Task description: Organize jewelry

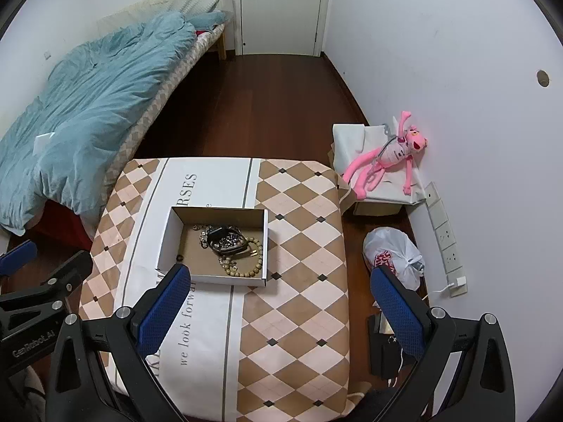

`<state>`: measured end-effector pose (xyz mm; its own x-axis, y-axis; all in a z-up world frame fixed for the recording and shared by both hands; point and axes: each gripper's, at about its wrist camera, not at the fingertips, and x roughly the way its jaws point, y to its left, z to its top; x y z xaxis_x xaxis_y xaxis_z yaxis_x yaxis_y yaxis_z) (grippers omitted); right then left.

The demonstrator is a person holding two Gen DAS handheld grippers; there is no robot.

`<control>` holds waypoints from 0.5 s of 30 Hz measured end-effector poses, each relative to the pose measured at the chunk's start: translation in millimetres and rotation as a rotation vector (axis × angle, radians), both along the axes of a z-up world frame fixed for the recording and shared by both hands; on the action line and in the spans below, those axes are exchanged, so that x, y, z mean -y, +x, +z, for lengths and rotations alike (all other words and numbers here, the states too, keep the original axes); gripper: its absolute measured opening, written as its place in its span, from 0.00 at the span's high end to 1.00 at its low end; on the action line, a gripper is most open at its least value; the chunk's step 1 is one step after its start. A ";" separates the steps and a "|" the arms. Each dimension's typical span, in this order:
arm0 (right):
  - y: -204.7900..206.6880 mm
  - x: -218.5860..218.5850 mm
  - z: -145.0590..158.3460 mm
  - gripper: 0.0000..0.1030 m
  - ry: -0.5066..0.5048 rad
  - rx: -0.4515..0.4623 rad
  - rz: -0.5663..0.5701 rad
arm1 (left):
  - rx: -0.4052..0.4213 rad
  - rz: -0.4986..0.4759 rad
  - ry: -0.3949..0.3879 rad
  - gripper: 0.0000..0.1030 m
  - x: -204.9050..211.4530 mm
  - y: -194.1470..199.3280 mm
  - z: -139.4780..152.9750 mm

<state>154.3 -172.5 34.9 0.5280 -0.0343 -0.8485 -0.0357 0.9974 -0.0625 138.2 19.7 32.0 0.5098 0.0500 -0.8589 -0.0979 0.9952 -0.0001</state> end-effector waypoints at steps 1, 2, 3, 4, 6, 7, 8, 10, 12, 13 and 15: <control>0.1 -0.4 -0.6 0.00 -0.003 -0.002 0.001 | -0.001 0.000 -0.001 0.03 -0.5 -0.3 -0.1; 0.4 -1.0 -1.8 0.00 -0.005 -0.007 0.003 | -0.004 -0.001 -0.002 0.03 -0.4 0.0 -1.2; 1.0 -1.2 -2.9 0.00 -0.004 -0.010 0.005 | -0.007 -0.002 -0.004 0.03 -0.5 0.7 -2.3; 1.3 -1.3 -3.5 0.00 -0.004 -0.012 0.005 | -0.009 -0.002 -0.005 0.03 -0.8 0.9 -3.0; 1.9 -1.5 -4.7 0.00 -0.006 -0.015 0.006 | -0.011 -0.002 -0.006 0.03 -1.0 1.3 -4.1; 1.3 -1.4 -5.1 0.00 -0.005 -0.017 0.006 | -0.012 -0.002 -0.005 0.03 -0.8 1.3 -4.2; 1.2 -1.6 -5.6 0.00 -0.005 -0.018 0.007 | -0.013 -0.003 -0.006 0.03 -1.0 1.3 -4.4; 1.2 -1.3 -6.0 0.00 -0.007 -0.019 0.008 | -0.014 0.000 -0.005 0.03 -1.0 1.3 -4.6; 1.0 -1.6 -6.7 0.00 -0.007 -0.020 0.009 | -0.011 0.004 0.001 0.03 -1.3 0.9 -4.6; 0.9 -1.7 -7.2 0.00 -0.008 -0.020 0.010 | -0.010 0.004 0.002 0.03 -1.7 0.8 -4.7; 1.2 -1.7 -7.2 0.00 -0.006 -0.022 0.011 | -0.011 0.004 0.003 0.03 -2.2 0.1 -5.2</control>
<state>155.5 -170.9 27.7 0.5098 -0.0339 -0.8596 -0.0476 0.9966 -0.0675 138.3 21.9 26.8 0.4998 0.0549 -0.8644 -0.1021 0.9948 0.0042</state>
